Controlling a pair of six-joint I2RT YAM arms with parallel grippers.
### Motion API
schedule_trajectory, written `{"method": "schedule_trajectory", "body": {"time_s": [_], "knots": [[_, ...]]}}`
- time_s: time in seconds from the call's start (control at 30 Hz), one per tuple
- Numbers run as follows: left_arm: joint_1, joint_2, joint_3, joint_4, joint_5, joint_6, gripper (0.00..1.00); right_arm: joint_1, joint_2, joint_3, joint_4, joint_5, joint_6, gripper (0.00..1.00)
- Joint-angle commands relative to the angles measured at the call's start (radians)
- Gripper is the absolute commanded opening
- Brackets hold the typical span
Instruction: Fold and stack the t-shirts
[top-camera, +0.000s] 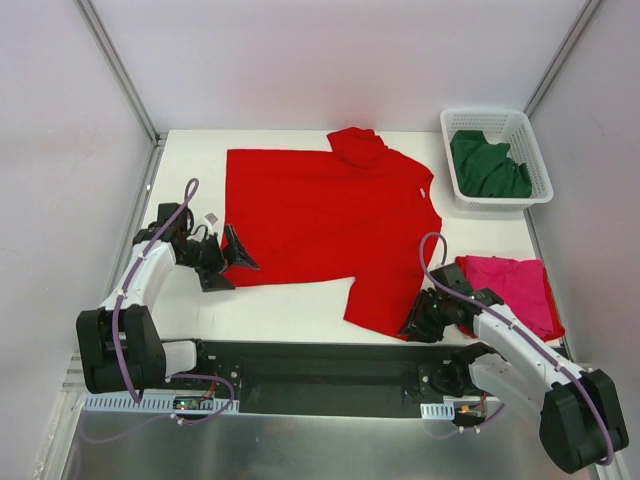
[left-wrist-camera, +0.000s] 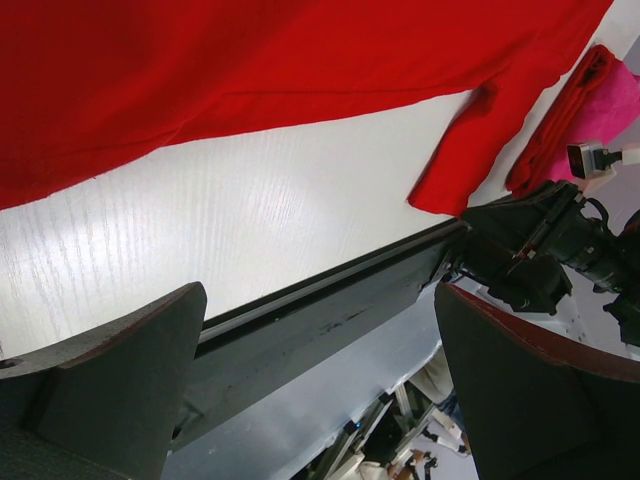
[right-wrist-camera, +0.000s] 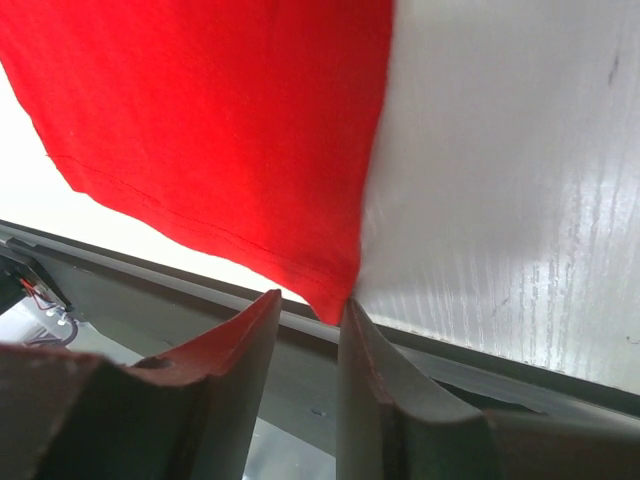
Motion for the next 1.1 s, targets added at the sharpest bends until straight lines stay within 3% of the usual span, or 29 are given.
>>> {"method": "schedule_trajectory", "body": {"time_s": [0.0, 0.37, 0.77, 1.07], "knots": [[0.005, 0.004, 0.020, 0.005, -0.002, 0.004, 0.99, 0.002, 0.039, 0.067, -0.020, 0.015, -0.044, 0.33], [0.008, 0.009, 0.032, 0.001, -0.025, -0.005, 0.99, 0.030, 0.098, 0.087, -0.020, 0.018, -0.067, 0.27], [0.008, -0.002, 0.016, 0.005, -0.032, -0.003, 0.99, 0.059, 0.128, 0.092, -0.031, 0.040, -0.096, 0.33], [0.007, -0.013, 0.011, 0.003, -0.042, -0.002, 0.99, 0.070, 0.153, 0.095, -0.020, 0.050, -0.104, 0.21]]}}
